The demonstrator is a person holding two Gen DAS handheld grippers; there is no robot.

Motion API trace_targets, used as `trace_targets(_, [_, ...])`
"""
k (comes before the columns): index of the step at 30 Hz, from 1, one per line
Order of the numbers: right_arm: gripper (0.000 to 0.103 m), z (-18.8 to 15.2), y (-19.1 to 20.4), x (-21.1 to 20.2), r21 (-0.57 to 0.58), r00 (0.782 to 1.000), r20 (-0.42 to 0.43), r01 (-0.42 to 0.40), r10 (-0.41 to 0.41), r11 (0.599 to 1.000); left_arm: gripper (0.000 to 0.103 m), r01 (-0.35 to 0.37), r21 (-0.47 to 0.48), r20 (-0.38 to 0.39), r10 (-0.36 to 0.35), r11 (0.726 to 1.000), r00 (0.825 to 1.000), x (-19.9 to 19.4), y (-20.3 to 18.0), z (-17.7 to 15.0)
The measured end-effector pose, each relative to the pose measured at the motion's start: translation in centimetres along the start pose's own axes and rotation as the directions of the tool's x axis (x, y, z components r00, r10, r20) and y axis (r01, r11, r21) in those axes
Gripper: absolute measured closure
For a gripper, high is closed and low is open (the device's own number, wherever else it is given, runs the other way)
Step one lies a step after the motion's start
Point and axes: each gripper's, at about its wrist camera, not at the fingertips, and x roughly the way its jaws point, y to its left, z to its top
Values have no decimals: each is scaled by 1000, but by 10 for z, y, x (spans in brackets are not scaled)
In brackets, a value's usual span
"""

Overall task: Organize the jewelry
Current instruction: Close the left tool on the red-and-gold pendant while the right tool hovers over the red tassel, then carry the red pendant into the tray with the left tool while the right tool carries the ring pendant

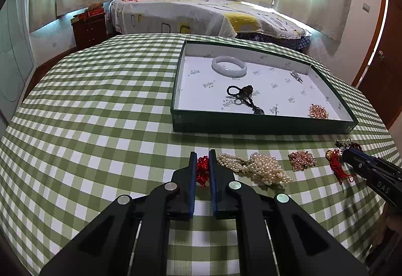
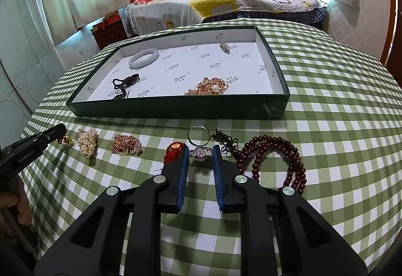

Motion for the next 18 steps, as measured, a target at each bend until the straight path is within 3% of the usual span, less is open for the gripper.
trace_targets(18, [84,8,6,-25,-15,998,64,3,-2,1000,93,19,25,76,-21,1000,997,-30,-15,16])
